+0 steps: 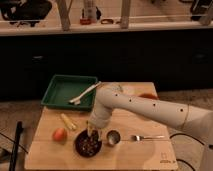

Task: Place grapes in purple bowl

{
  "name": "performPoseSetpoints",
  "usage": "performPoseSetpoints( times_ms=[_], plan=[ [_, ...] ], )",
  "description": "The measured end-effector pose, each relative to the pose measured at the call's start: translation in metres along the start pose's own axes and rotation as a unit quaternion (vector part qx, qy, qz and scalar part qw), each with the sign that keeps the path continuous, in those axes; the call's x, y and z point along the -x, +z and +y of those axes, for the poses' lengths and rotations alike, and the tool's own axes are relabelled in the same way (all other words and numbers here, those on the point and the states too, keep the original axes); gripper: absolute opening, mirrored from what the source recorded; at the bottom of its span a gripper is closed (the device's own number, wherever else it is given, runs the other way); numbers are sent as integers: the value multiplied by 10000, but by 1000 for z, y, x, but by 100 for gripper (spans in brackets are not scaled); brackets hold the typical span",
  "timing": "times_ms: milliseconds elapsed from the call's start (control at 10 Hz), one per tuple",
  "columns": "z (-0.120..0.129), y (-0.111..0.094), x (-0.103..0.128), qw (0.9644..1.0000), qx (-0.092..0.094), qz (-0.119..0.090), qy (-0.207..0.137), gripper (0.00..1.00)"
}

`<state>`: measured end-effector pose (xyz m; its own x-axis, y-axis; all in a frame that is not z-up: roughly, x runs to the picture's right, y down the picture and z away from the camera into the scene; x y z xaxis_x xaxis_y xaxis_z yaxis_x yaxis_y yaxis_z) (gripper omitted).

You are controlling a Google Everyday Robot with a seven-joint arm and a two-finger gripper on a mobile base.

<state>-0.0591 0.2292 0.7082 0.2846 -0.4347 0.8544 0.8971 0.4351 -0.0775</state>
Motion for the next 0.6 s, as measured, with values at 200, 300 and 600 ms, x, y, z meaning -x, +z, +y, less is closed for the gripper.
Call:
performPoseSetpoints(
  times_ms=[200, 300, 600],
  plan=[
    [0, 1, 2, 10000, 21, 8, 23, 78],
    [0, 1, 3, 10000, 26, 18, 52, 78],
    [-2, 0, 4, 9999, 45, 27, 142, 78]
  ],
)
